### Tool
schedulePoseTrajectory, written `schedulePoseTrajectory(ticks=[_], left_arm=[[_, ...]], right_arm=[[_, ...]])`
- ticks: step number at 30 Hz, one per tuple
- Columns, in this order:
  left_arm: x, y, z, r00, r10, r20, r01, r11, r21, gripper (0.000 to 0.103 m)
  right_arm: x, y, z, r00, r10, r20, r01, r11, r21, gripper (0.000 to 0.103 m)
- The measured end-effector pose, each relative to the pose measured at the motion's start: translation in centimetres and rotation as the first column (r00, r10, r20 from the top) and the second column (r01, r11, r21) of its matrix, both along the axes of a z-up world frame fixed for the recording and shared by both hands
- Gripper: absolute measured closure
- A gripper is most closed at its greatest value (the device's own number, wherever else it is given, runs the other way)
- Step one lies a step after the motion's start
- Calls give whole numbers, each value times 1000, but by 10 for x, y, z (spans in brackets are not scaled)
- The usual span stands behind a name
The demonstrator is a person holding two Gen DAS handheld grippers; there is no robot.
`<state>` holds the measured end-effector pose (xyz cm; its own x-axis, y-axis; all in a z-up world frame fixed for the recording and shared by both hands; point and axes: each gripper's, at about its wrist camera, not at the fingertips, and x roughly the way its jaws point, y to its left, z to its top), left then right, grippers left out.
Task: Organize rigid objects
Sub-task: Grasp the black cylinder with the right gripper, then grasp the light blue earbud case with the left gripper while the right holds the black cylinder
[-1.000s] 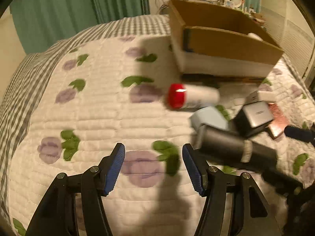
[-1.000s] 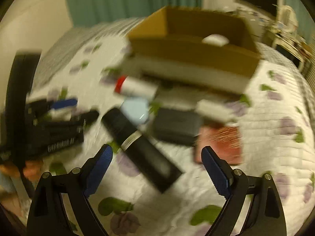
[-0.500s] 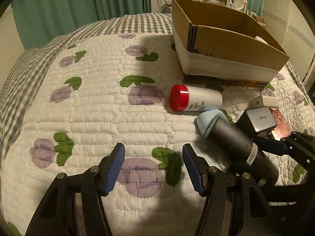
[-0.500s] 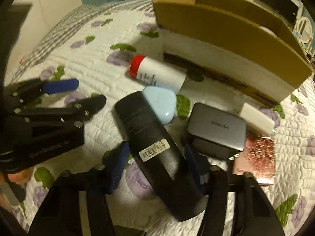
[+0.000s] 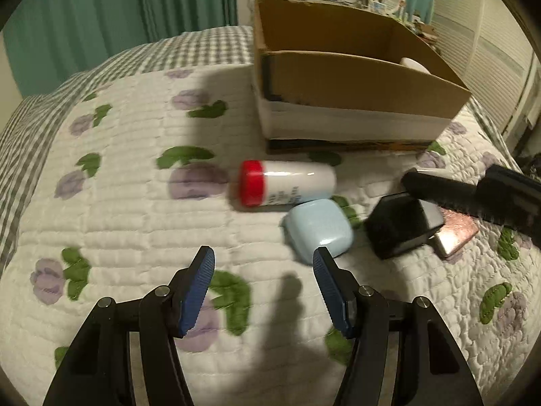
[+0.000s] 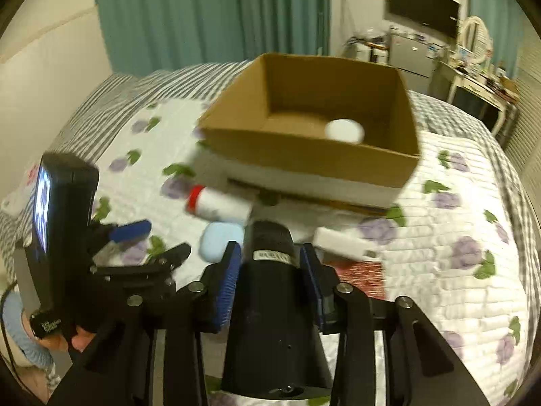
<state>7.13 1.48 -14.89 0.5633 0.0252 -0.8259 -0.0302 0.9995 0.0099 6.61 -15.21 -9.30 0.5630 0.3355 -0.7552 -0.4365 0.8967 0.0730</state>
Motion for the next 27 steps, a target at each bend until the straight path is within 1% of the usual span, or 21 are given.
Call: schedulePoseTrajectory(ticks=[1,3,4,7,10,11,12,13,15,17,19,20,21,22,24,27], left_arm=[[3,-4,-1,1000,-10,-2,10,1000,1,40],[10,-10,-6,1000,-17,-16,18,1000,8,40],[13,-13,-9,1000,-20,-23,20,1000,7,40],[20,-18,-12,999,-37,-20,37,999,-11,40],[26,-27,-15,997,-73,-23,73,997,-4,40],[27,-28,-16,996,-81,-26,81,997,-4,40],[28,-30,-19,996,-87,-31,87,996,0,40],[28,-30,-20,995,-90,-30,90,996,-1,39],[27,-28,-20,996,-91,-25,91,996,-7,39],[25,-24,-19,996,-91,-22,91,996,-14,39],[21,-21,-19,995,-95,-21,95,995,-18,39],[20,-20,-19,995,-97,-23,96,995,-17,39],[19,-19,-20,995,-98,-26,97,995,-18,39],[18,-18,-21,994,-100,-31,100,995,-20,39],[17,-15,-21,994,-104,-32,103,994,-25,39],[23,-12,-24,994,-96,-42,95,995,-40,38]], right_arm=[[2,-5,1,1000,-16,3,16,1000,7,102],[8,-13,-3,999,-43,-18,44,999,11,103],[12,-17,-9,998,-47,-46,48,999,14,103],[14,-21,-28,995,-48,-90,49,999,9,103],[9,-26,-39,994,-45,-100,48,999,25,102],[8,-27,-39,994,-39,-97,43,998,38,100],[8,-27,-39,995,-41,-94,45,998,41,92],[8,-27,-40,994,-43,-97,47,998,44,73],[9,-23,-43,993,-47,-109,50,998,25,51],[7,-14,-48,993,-29,-112,28,1000,-15,50],[8,-6,-56,992,-36,-117,26,996,-89,51],[10,-5,-61,991,-41,-124,29,995,-101,53],[11,-4,-64,990,-52,-129,38,993,-111,61],[12,-6,-65,989,-70,-127,55,991,-122,62],[12,-9,-62,989,-79,-122,66,992,-103,62],[9,-17,-49,993,-92,-75,88,994,-61,62]])
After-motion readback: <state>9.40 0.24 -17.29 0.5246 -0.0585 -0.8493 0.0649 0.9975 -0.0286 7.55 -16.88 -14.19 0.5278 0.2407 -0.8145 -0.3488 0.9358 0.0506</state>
